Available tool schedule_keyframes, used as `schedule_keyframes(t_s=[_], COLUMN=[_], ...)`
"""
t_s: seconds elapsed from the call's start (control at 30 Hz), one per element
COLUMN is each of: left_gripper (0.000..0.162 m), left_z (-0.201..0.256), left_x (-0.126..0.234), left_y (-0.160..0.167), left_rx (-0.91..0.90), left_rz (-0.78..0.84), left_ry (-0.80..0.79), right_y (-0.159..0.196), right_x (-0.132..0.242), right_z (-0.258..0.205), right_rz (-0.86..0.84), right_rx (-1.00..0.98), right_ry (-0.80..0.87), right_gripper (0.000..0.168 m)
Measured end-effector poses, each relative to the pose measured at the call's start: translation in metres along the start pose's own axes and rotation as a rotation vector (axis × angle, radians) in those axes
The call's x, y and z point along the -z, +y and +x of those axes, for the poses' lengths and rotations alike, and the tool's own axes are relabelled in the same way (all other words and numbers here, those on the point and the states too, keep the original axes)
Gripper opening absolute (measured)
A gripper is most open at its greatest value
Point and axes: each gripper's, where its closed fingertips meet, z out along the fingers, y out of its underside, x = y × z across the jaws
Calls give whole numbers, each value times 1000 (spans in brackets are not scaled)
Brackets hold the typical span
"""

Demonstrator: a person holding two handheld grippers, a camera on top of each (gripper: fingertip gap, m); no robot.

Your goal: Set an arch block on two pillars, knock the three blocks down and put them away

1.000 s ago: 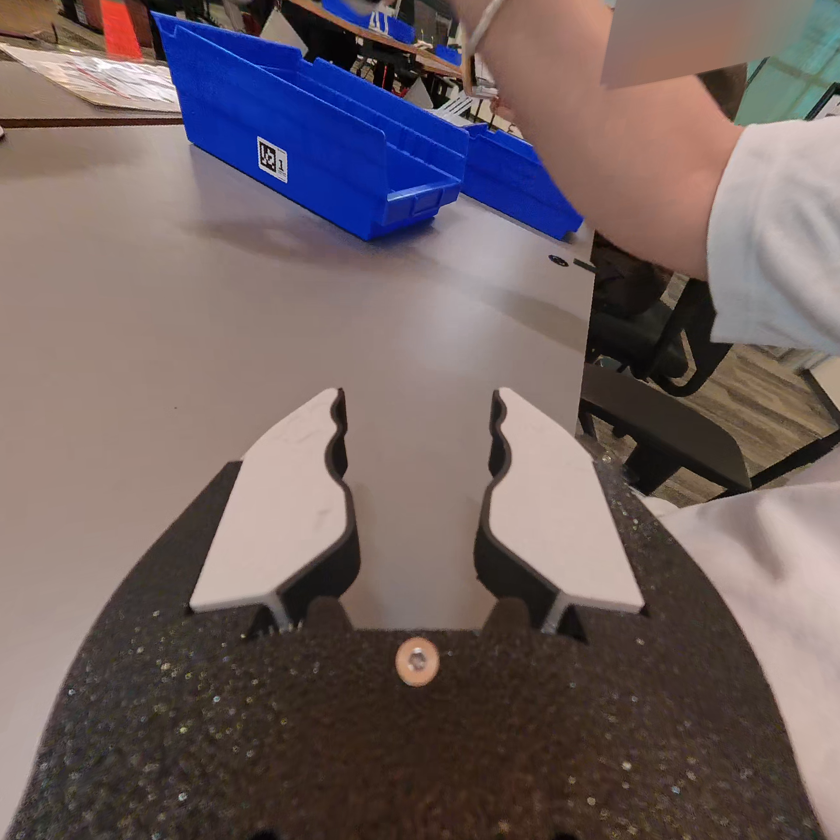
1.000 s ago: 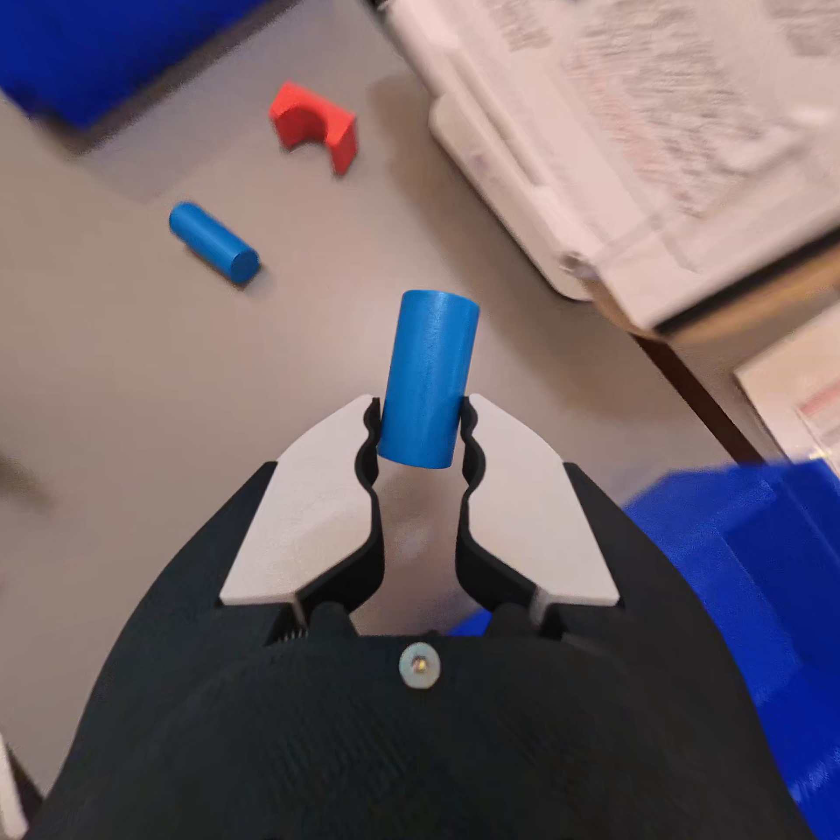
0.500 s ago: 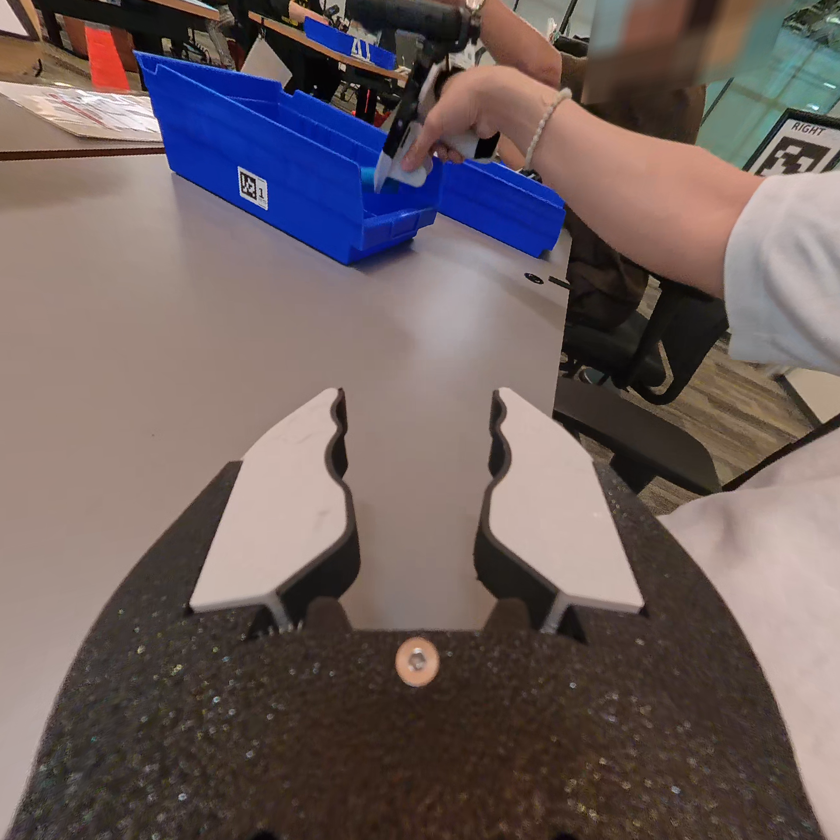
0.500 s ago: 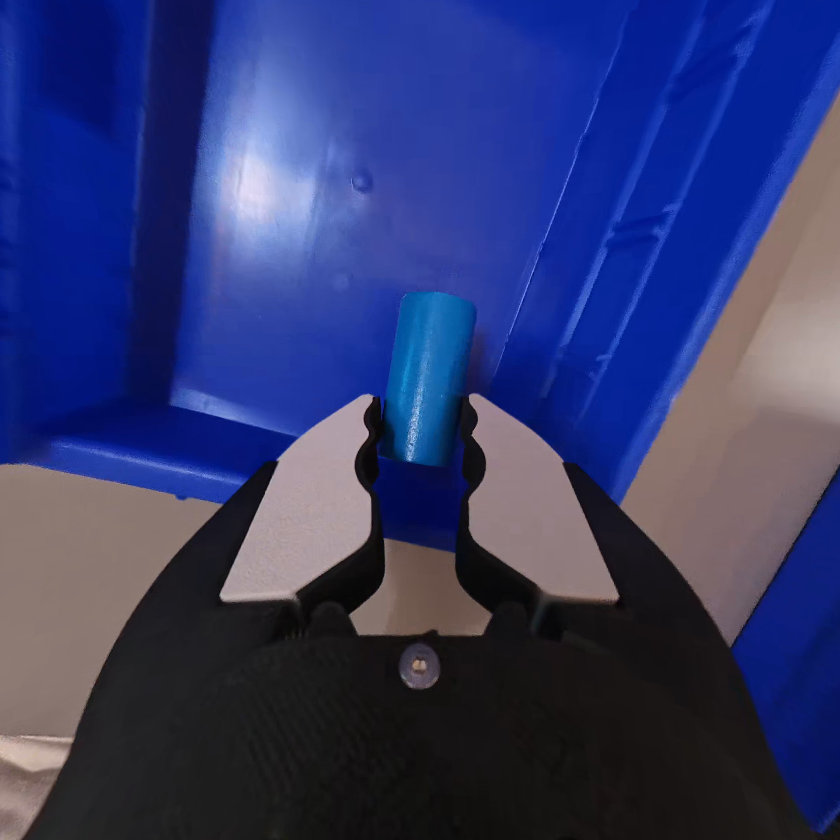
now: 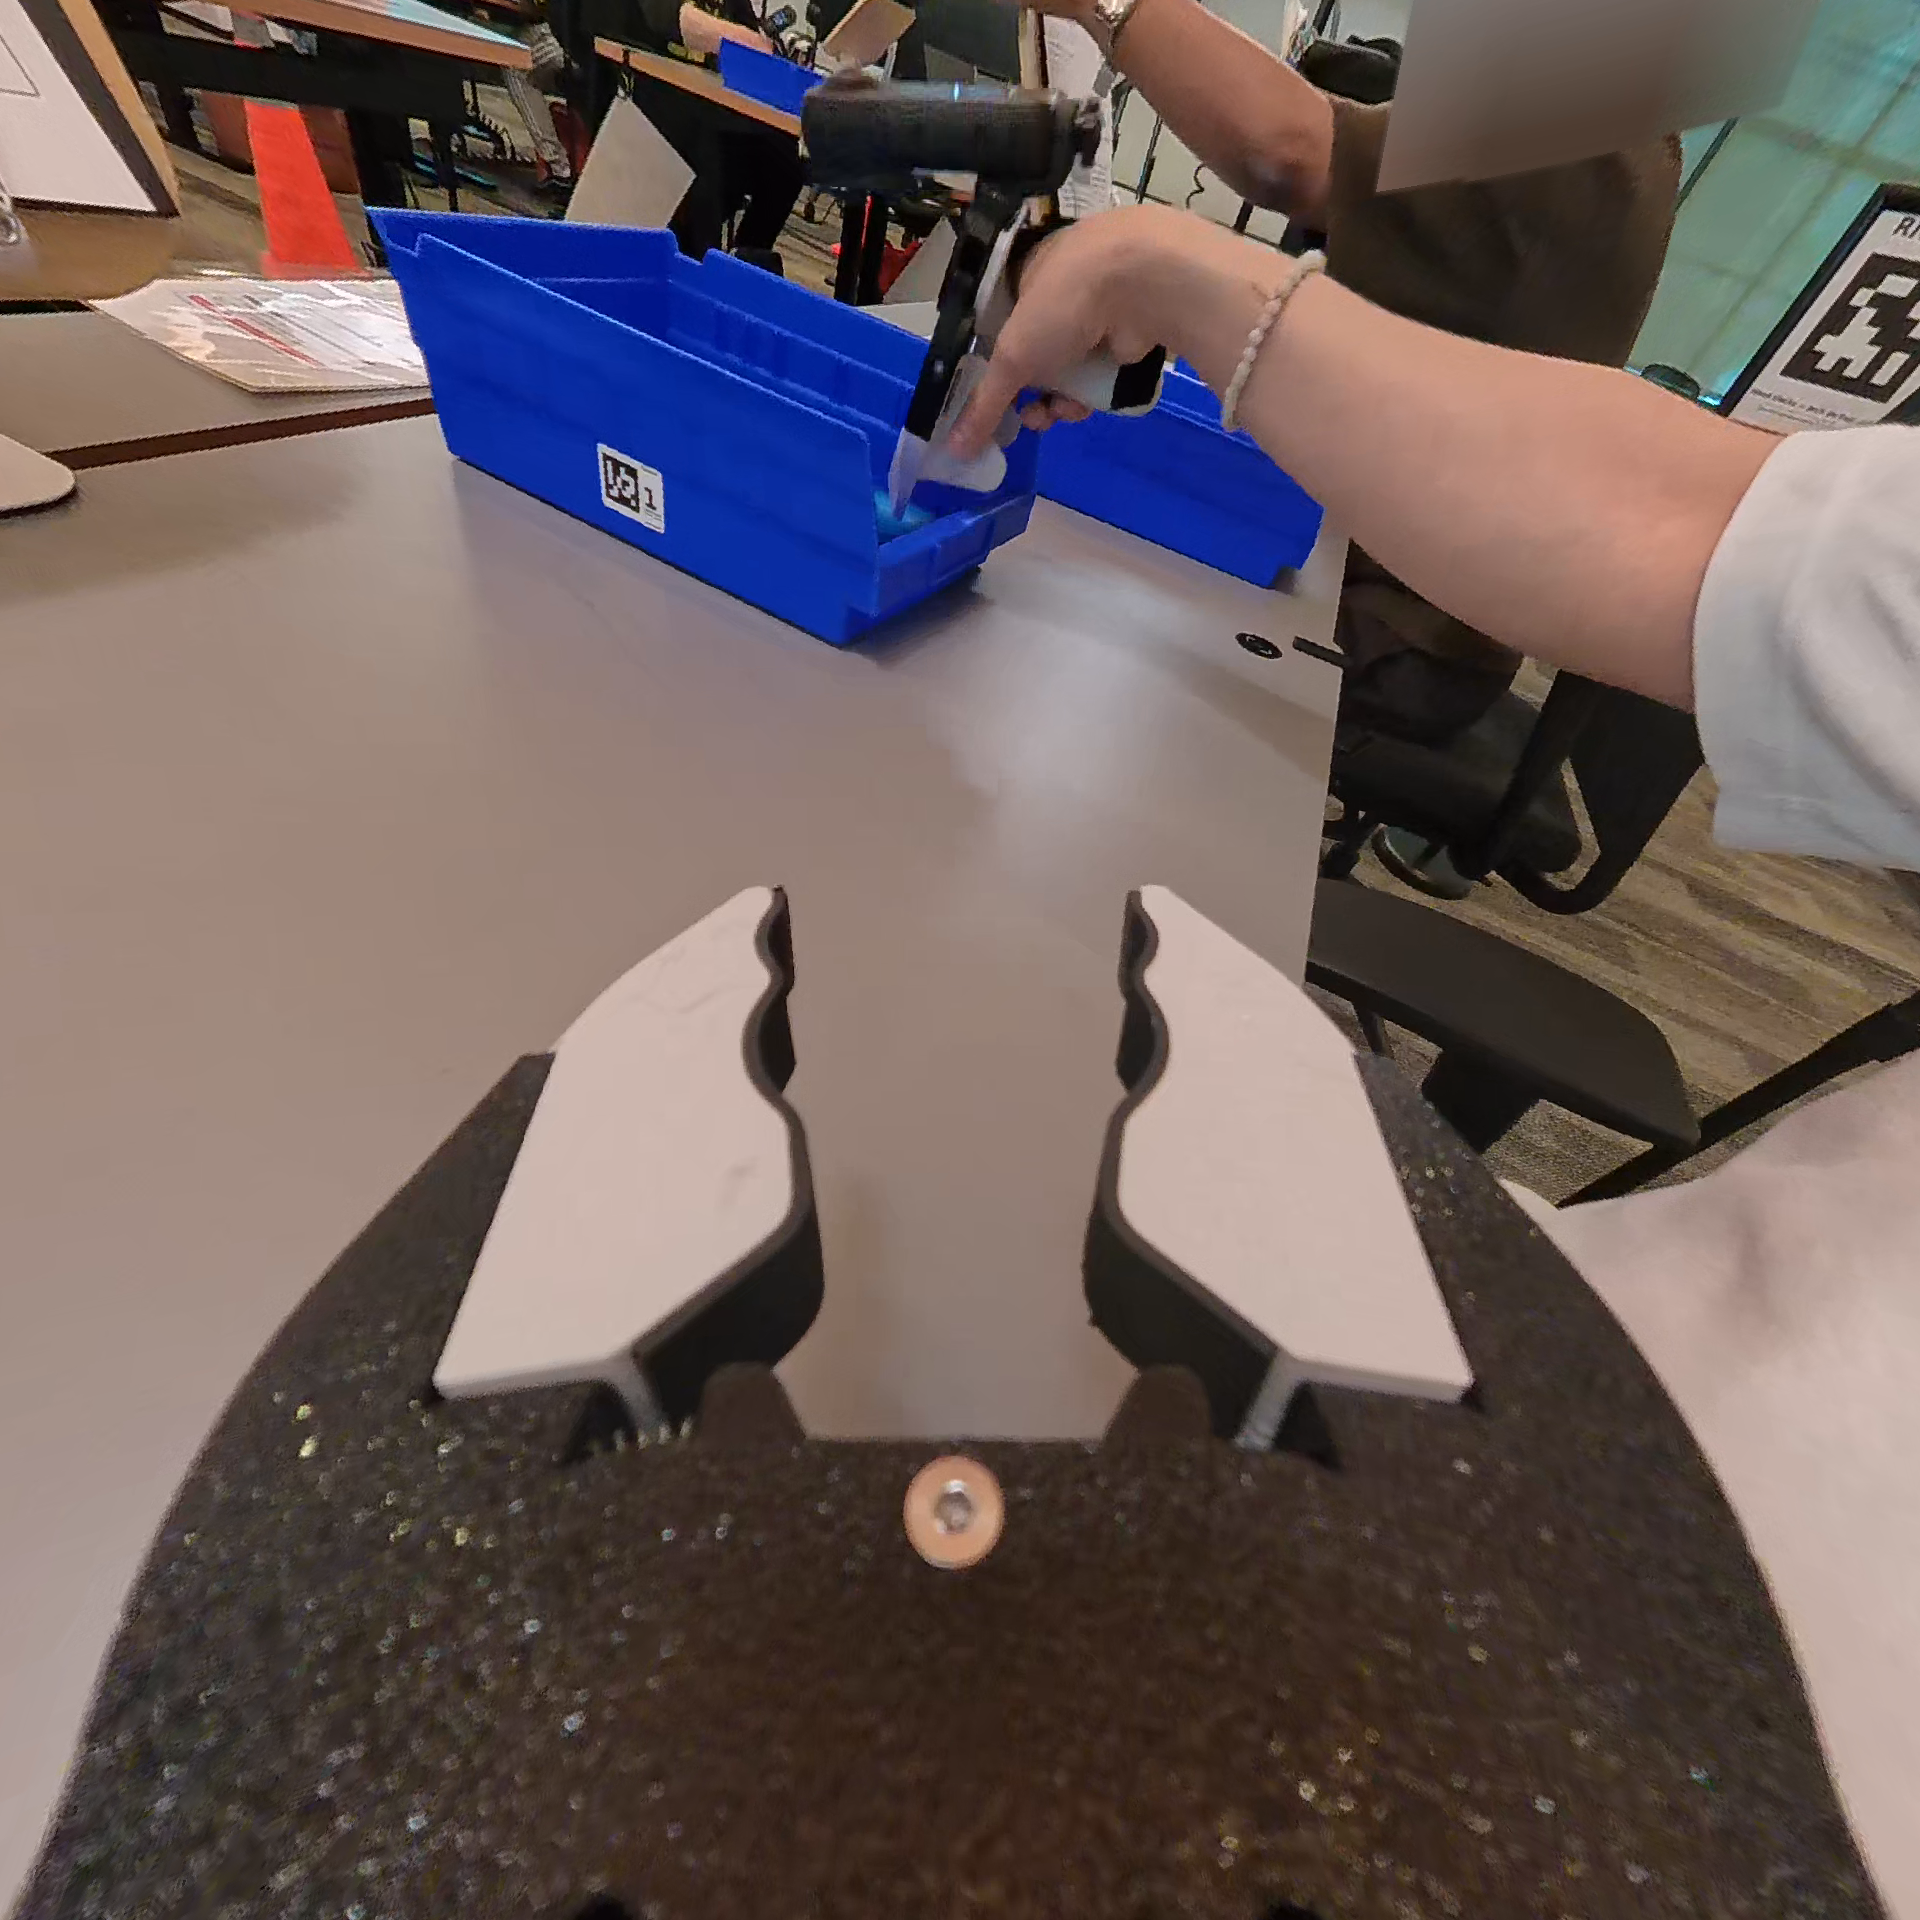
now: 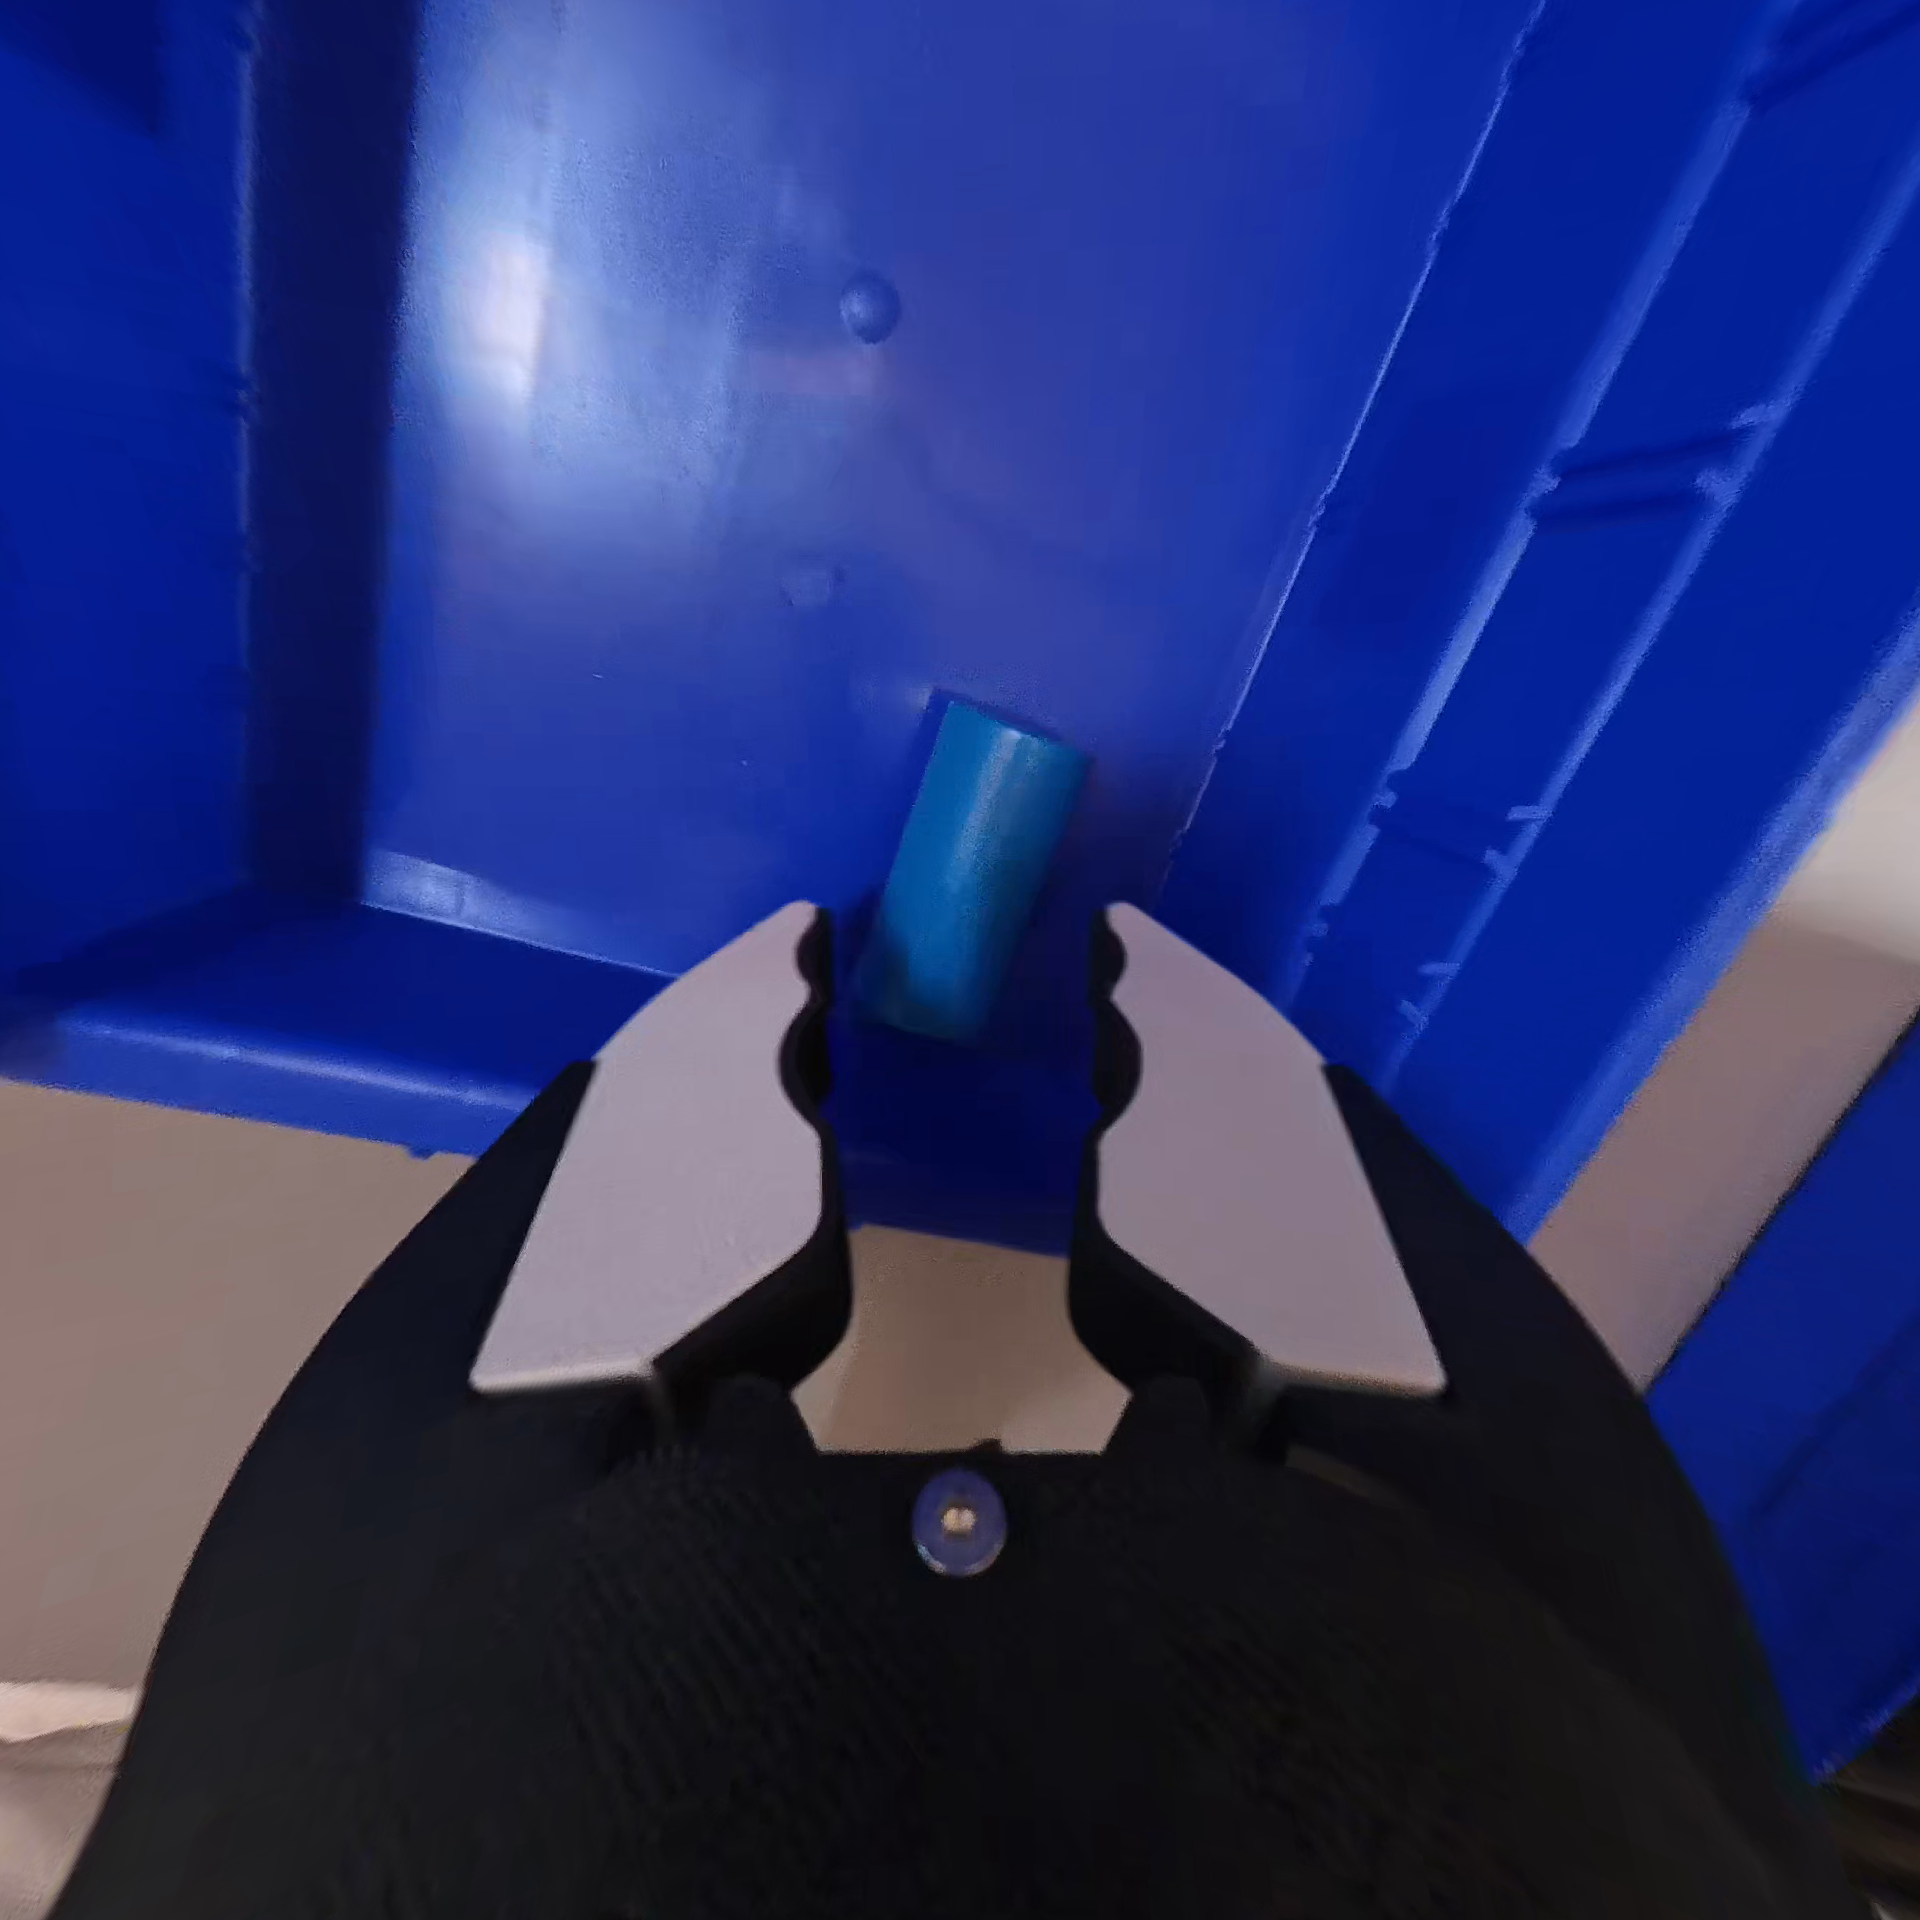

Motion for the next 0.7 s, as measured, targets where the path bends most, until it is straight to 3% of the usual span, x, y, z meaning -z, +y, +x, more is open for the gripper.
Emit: schedule_keyframes(t_s=[0.13,0.23,0.33,0.43,0.53,0.7], left_gripper=[60,60,60,60,60,60], left_z=[-6,-15,-21,-25,-31,-40], left_x=[6,9,15,22,32,51], left_y=[-5,-14,-27,-32,-35,-39], left_rx=[-8,2,-4,-11,-18,12], left_rz=[12,36,68,74,74,100], left_ry=[-17,-24,-32,-45,-83,-117], right_y=[-36,-81,-111,-121,-134,-142], right_x=[53,102,130,119,94,70], right_z=[-10,-72,-160,-237,-283,-372], right_rz=[183,396,513,486,437,432], right_rx=[76,206,474,691,792,925], right_ry=[97,-4,-129,-218,-199,-352], right_gripper=[83,86,89,92,90,89])
